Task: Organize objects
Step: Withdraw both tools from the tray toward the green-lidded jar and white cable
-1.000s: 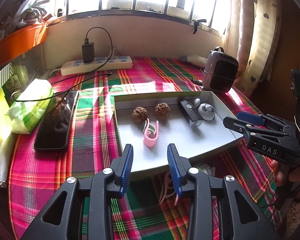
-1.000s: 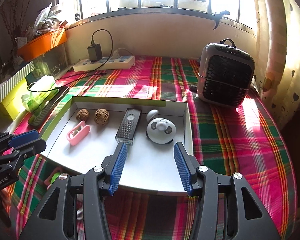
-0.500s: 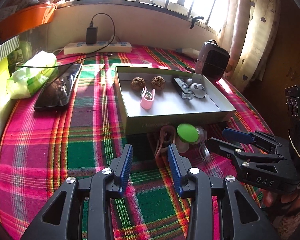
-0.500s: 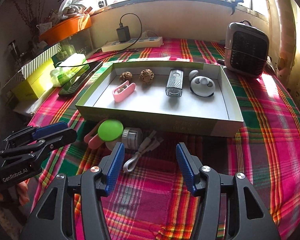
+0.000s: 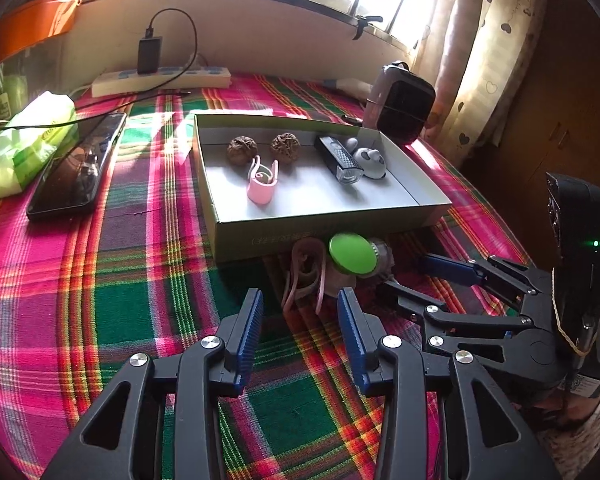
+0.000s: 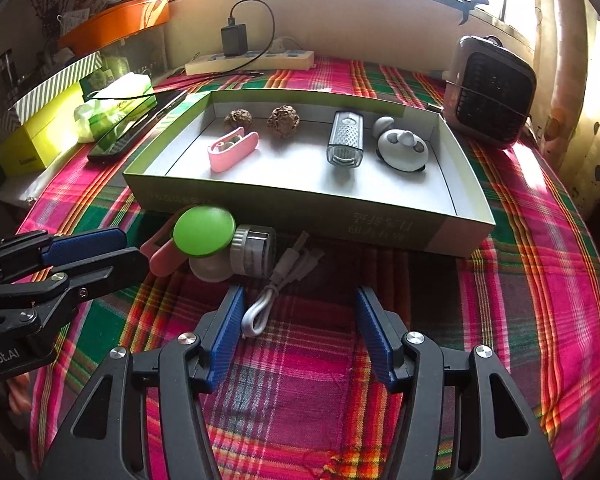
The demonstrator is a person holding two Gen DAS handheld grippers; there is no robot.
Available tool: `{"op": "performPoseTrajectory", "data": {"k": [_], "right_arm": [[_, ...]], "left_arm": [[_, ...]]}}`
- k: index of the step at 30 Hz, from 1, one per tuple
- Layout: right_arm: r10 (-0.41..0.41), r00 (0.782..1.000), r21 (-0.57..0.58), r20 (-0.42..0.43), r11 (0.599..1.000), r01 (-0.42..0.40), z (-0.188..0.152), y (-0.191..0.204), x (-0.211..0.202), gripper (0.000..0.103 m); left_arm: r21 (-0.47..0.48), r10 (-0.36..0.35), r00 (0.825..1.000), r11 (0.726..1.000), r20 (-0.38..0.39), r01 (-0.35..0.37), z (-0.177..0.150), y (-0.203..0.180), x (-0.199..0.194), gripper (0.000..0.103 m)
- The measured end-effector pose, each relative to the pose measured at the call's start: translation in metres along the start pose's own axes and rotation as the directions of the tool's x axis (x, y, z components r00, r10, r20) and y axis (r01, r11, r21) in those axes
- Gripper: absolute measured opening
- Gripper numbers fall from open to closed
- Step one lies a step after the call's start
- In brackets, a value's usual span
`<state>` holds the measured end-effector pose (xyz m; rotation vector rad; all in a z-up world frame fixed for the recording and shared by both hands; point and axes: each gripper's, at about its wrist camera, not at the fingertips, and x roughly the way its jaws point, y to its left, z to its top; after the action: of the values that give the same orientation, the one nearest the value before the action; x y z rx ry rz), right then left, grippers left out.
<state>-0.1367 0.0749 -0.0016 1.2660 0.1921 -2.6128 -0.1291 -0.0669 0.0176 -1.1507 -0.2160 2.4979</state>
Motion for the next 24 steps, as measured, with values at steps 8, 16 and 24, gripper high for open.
{"op": "performPoseTrajectory", "data": {"k": [8,16,24], "right_arm": [[-0.057,0.998,0.017,0.001,0.998,0.057,-0.005,-0.014,-0.006,0.051],[0.01,1.0,-0.088,0.014,0.996,-0.008,0.002,-0.004,-0.001,0.051],[0.072,0.997,-0.134,0.013,0.989,-0.069,0.01,-0.002,0.006,0.049]], "left_arm": [[0.039,0.01,0.999,0.999,-0.043,-0.009,0.004,-0.002,0.012,0.037],[0.056,0.051,0.997,0.997,-0.06,-0.047,0.007,-0.003,0.019,0.037],[0.063,0.096,0.994,0.994,-0.059,-0.092,0.012,-0.007,0.026,0.037]]}}
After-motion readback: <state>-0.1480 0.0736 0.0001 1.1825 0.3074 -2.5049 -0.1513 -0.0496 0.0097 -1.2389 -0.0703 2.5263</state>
